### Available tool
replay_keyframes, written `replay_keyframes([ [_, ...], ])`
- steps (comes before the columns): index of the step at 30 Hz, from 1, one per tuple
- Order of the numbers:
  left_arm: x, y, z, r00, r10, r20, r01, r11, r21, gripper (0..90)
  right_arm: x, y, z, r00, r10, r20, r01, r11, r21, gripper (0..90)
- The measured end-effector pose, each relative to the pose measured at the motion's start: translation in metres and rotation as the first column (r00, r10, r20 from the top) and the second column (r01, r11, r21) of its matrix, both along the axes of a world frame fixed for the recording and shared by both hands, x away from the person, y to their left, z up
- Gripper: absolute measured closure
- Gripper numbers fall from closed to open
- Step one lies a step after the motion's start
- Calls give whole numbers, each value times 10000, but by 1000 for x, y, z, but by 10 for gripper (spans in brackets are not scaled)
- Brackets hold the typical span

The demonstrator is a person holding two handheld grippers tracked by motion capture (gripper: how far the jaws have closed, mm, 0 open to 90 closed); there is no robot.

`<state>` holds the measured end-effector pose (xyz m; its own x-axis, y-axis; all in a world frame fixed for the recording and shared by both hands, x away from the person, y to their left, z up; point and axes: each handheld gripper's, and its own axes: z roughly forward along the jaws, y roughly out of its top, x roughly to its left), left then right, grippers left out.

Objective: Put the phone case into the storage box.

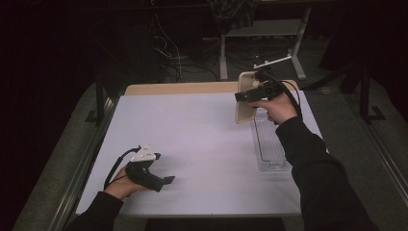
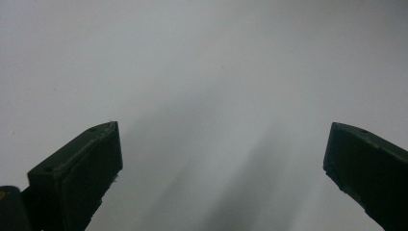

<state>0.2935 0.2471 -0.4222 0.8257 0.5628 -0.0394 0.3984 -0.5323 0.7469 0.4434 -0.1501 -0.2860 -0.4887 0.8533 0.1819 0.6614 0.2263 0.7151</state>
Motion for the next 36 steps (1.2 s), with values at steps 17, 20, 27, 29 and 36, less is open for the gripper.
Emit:
replay_keyframes([
  [17,-1,-3,-1,10000,66,-71,-68,9997,-248,0,28,-29,-6,9843,-1766,42,1764,9817,-718,98],
  [20,-1,-2,-1,10000,-15,-69,14,9999,-122,0,32,-32,-9,9793,-2024,-29,2013,9754,-904,97],
  [27,-1,-2,-1,10000,28,-77,-29,9998,-194,0,43,-38,-18,9654,-2607,-95,2579,9592,-1159,98],
  [29,-1,-2,-1,10000,35,-86,-36,9998,-218,0,46,-40,-20,9616,-2741,-110,2707,9548,-1226,98],
  [36,-1,-2,-1,10000,-58,-55,58,9999,-97,0,54,-44,-28,9482,-3173,-163,3124,9405,-1341,97],
])
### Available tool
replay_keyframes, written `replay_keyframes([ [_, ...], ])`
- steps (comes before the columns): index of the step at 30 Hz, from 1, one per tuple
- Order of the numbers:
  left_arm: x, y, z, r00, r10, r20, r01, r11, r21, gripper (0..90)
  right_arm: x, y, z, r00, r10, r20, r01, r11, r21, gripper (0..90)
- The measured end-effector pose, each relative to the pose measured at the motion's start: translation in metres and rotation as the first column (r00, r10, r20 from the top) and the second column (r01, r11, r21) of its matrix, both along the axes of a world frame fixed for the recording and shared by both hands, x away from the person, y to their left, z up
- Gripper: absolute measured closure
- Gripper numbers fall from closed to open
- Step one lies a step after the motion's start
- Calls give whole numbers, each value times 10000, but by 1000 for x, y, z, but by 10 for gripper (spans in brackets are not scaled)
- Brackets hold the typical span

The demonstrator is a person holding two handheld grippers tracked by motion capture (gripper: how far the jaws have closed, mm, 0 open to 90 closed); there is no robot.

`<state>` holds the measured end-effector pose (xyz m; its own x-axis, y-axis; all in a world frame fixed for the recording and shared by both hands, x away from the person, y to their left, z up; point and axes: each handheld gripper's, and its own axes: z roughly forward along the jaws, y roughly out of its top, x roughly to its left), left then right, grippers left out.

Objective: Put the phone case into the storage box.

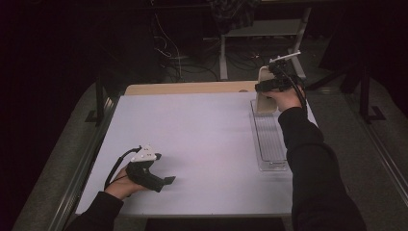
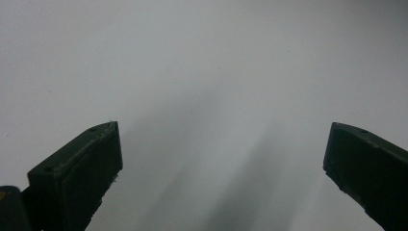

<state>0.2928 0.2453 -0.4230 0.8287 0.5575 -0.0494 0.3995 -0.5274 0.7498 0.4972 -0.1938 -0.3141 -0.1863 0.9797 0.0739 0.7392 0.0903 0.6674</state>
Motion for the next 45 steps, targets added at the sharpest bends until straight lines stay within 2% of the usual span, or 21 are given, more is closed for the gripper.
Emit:
replay_keyframes([
  [11,0,0,0,10000,-20,16,20,10000,30,0,11,-5,-14,9987,-441,-243,440,9990,-40,96],
  [18,0,0,0,10000,19,10,-19,10000,-46,0,17,0,-26,9981,-483,-389,468,9982,-372,94],
  [23,-1,0,0,10000,15,-19,-15,9999,-109,0,22,3,-38,9961,-589,-651,559,9974,-466,93],
  [26,-1,-1,0,10000,43,-35,-44,9999,-163,0,24,4,-43,9959,-618,-664,585,9971,-496,93],
  [36,-1,0,0,10000,44,-63,-45,9999,-164,0,29,7,-52,9931,-751,-906,700,9959,-577,88],
  [45,-1,0,0,10000,31,-58,-32,9998,-185,0,32,7,-55,9936,-773,-819,721,9953,-648,78],
])
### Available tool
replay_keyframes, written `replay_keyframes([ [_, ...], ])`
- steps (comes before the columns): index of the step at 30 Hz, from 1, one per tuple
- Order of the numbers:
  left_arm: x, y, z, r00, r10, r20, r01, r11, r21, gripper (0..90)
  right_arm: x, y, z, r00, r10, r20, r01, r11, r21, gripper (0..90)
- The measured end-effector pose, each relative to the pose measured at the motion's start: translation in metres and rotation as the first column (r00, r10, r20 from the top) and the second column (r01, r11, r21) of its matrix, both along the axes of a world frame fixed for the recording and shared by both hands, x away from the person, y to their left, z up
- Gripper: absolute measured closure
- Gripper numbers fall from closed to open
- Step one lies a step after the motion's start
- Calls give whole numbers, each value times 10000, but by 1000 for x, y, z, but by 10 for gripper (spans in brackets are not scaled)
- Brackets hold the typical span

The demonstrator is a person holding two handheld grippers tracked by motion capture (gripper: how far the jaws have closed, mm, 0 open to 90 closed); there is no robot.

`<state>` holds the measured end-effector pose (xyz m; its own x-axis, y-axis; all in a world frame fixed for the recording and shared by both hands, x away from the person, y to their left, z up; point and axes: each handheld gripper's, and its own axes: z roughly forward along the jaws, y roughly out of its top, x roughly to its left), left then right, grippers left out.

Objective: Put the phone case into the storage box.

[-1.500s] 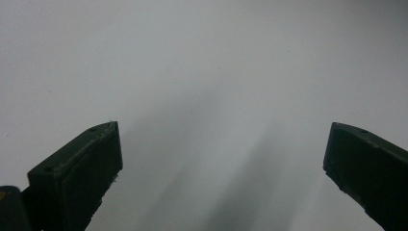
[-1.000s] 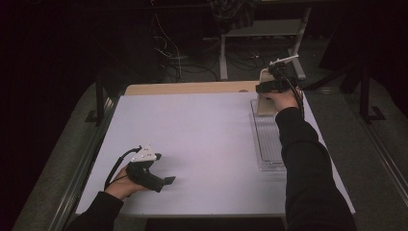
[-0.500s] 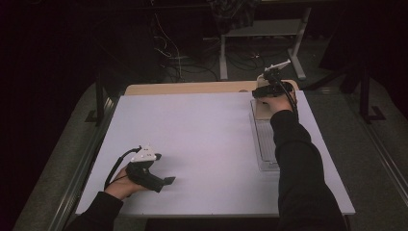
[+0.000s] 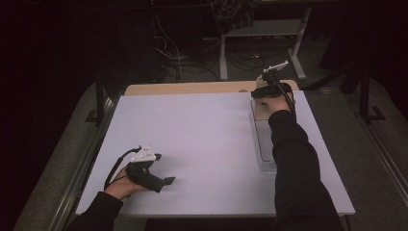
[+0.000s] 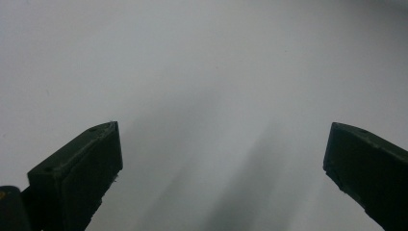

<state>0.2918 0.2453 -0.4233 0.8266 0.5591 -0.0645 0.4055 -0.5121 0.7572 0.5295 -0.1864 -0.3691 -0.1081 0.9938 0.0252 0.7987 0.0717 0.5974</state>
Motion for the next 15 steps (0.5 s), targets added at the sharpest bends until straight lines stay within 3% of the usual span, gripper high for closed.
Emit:
replay_keyframes([
  [15,0,1,1,9999,-94,51,93,9999,117,0,5,2,-5,9996,244,103,-245,9997,82,65],
])
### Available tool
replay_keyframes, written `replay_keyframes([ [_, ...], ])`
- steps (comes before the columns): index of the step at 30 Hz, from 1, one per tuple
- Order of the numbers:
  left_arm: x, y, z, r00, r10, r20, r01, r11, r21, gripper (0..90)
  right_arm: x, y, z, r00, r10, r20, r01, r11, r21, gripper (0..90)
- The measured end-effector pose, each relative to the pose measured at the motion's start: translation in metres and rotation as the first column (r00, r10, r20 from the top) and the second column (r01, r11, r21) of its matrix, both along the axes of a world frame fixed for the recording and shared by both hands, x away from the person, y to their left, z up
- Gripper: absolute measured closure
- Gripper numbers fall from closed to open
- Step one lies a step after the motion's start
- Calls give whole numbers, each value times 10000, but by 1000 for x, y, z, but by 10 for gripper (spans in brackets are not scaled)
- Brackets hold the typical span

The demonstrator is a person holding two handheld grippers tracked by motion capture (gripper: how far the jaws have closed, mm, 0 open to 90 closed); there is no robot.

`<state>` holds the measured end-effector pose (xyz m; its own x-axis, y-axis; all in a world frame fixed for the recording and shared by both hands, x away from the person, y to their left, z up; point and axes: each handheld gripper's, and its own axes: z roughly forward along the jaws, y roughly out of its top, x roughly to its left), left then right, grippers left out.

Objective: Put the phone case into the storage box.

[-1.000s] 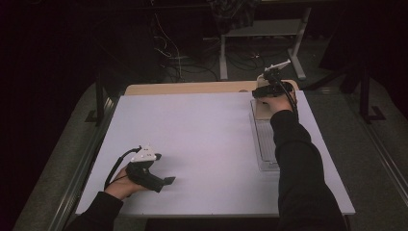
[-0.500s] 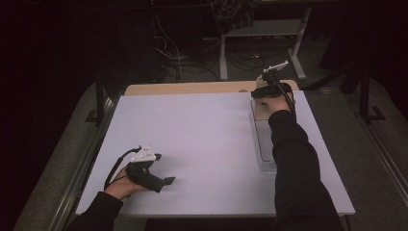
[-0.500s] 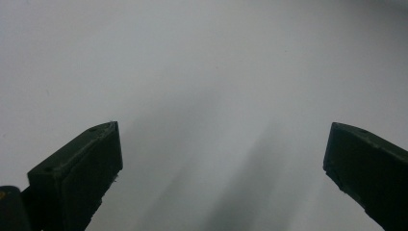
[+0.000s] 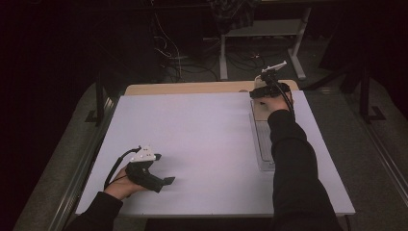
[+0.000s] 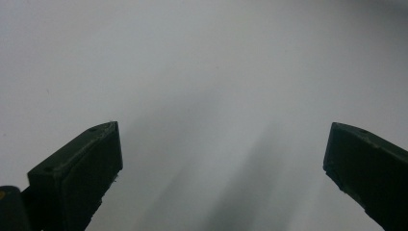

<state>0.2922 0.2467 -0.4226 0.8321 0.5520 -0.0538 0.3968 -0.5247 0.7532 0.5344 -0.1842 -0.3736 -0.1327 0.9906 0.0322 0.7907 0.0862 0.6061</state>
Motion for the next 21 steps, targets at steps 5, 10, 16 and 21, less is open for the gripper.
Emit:
replay_keyframes([
  [5,0,0,0,10000,16,-16,-16,10000,-68,0,1,0,-2,10000,-18,-32,18,10000,72,57],
  [10,0,0,0,10000,46,-51,-46,10000,-75,0,2,-1,-4,10000,-67,-51,67,9999,78,42],
  [16,0,0,0,9999,90,-56,-91,9999,-137,0,1,-2,-4,10000,-61,-67,62,9996,264,0],
  [21,0,0,0,9999,113,-57,-114,9998,-161,0,0,-3,-1,9999,-7,131,4,9996,273,0],
])
